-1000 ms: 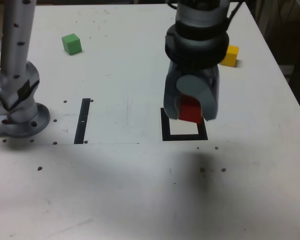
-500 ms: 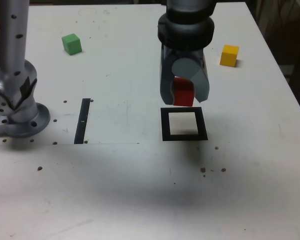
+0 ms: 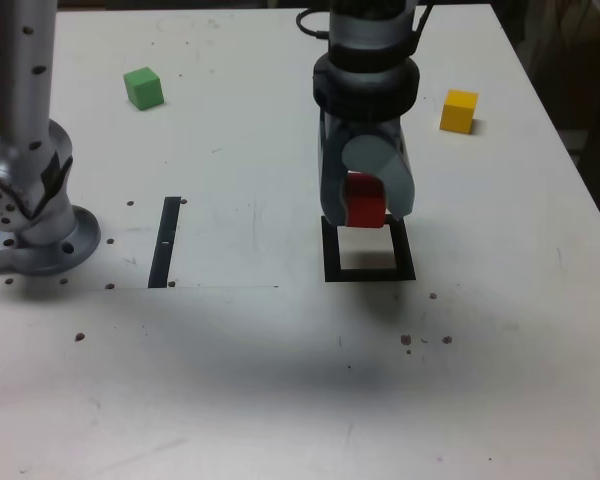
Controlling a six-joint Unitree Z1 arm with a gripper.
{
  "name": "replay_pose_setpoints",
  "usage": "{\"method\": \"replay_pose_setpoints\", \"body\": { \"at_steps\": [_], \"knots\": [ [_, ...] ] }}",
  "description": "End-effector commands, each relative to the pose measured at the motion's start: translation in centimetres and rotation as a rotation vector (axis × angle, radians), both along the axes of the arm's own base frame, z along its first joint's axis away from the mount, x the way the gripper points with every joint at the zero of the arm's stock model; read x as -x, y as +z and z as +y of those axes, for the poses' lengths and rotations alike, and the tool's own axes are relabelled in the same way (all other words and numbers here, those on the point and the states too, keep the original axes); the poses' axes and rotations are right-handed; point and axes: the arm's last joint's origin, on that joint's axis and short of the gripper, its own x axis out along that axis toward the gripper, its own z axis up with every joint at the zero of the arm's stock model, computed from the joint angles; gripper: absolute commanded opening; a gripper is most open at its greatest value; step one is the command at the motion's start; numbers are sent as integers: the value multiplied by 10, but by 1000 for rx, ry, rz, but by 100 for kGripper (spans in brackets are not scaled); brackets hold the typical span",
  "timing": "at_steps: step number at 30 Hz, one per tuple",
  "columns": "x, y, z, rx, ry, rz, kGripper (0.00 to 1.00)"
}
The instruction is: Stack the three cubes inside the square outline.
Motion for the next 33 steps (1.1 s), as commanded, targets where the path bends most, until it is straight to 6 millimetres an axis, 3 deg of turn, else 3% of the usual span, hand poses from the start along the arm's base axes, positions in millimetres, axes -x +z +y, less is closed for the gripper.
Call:
{"method": "replay_pose_setpoints", "body": {
  "at_steps": [1, 33],
  "knots": [
    [2, -2, 1, -2, -2, -9, 32],
    [-2, -39, 3, -3, -7, -17, 32]
  ]
}}
